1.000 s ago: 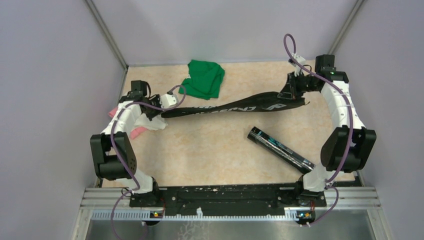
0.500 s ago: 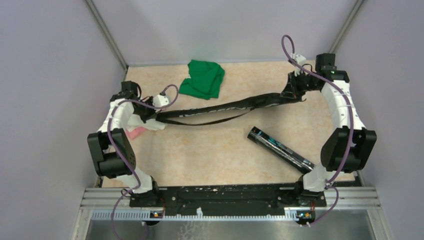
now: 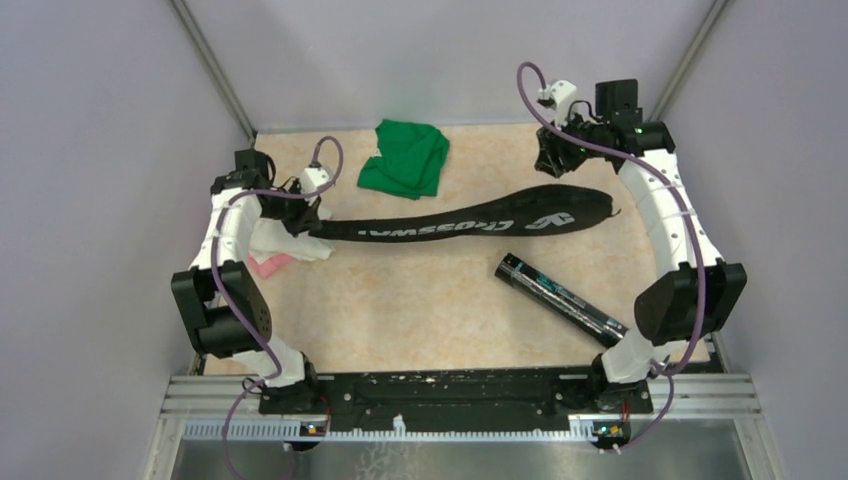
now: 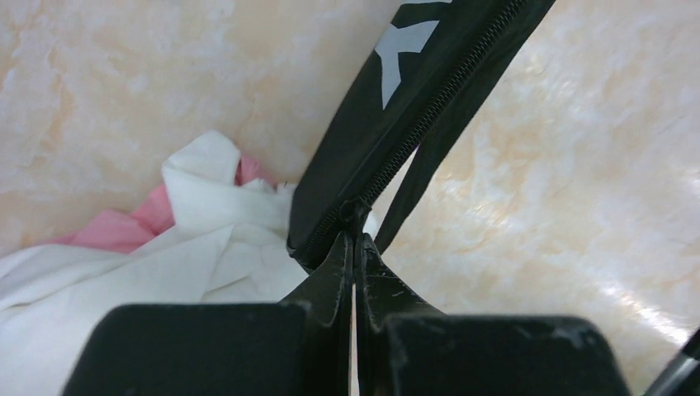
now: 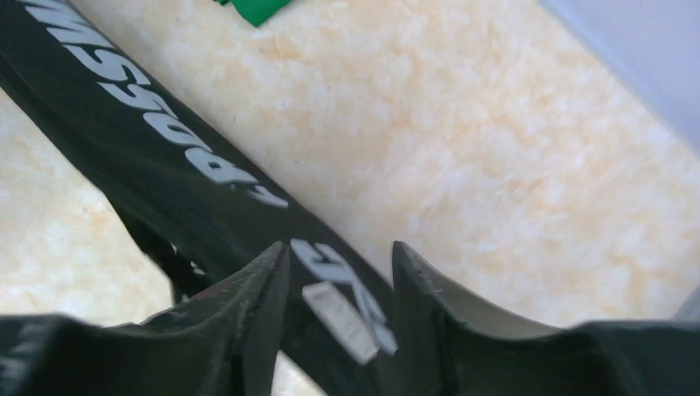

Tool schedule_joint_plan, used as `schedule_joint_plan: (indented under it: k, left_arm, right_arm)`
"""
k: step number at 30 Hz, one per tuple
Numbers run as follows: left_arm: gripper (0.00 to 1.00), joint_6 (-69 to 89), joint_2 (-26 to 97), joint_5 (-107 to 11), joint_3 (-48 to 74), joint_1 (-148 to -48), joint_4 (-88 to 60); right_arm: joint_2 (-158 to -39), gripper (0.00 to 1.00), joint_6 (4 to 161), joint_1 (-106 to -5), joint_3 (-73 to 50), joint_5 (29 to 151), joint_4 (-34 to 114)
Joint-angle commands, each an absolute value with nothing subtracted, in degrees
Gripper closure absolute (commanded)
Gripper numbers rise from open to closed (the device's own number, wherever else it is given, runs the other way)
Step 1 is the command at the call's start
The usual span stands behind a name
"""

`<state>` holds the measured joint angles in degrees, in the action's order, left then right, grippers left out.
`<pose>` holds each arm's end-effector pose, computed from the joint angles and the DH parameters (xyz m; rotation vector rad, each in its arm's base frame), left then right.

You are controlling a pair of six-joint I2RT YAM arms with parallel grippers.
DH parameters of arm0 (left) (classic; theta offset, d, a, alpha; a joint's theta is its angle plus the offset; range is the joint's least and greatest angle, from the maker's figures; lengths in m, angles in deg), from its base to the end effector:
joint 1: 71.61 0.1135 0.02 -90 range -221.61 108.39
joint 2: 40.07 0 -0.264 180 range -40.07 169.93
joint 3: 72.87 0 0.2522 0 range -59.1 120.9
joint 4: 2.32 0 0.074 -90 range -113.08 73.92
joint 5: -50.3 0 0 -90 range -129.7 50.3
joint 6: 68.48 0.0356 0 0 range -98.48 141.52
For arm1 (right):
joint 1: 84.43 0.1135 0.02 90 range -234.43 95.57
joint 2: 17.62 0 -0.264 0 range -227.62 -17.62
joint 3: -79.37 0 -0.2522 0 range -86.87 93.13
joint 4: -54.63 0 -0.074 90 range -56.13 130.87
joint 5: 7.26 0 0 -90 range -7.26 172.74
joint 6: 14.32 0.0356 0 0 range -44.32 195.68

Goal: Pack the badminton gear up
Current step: Zip the racket bag at the center of the board.

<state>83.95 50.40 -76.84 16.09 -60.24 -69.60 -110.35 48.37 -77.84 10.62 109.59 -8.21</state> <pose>0.3094 0.0403 0.2754 1.1901 2.1356 -0.3812 0.3432 0.0558 0.3834 -0.8752 2.0931 0.3591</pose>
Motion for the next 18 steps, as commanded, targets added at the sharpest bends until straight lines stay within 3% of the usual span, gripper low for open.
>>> schedule_joint_plan:
  k: [1,3,8,18]
  left_arm:
    - [1.00,75.31,47.77,-86.91,20.21,-61.38,-71.15]
    - [1.00,72.90,47.97,-88.17,21.09,-61.42,-71.28]
    - [1.00,67.14,47.78,-89.00,21.30,-61.77,-68.99]
    - [1.00,55.20,48.28,-88.98,21.15,-63.04,-65.09]
  right_arm:
    - [-110.76,0.42,47.41,-73.82,15.82,105.93,-7.77]
    - [-111.04,0.34,46.90,-73.14,17.44,105.03,-8.28]
    - [-112.47,0.25,45.22,-71.43,20.28,105.64,-11.58]
    - [-112.80,0.24,46.52,-57.38,10.86,112.24,-5.36]
